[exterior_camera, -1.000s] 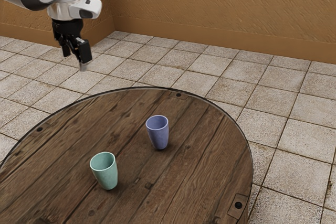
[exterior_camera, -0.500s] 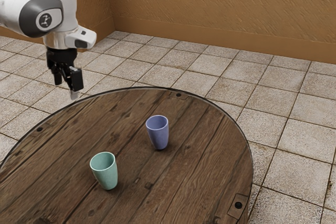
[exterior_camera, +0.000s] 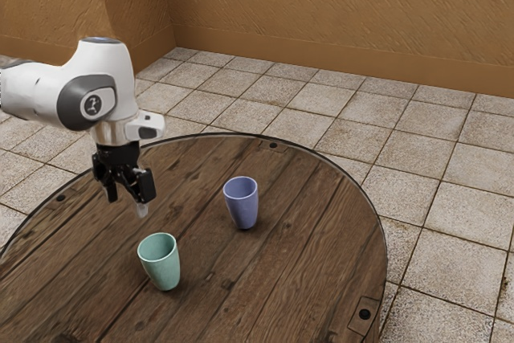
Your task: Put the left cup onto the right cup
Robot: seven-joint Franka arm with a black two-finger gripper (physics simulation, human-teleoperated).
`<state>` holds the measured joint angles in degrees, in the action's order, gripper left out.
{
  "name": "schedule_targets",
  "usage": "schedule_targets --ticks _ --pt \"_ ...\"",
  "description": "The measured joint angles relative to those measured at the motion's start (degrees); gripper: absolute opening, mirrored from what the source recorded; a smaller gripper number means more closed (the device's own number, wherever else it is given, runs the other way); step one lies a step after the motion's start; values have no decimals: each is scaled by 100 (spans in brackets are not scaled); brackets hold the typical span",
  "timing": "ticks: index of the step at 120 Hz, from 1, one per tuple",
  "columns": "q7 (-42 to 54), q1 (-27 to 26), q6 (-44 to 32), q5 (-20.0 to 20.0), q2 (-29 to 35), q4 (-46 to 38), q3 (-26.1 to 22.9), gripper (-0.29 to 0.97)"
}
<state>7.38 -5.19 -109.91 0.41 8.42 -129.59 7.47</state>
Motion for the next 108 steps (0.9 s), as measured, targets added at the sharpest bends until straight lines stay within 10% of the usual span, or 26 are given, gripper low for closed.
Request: schedule_targets --ticks 108 --pt "-624 188 -1371 -542 -824 -498 -3 68"
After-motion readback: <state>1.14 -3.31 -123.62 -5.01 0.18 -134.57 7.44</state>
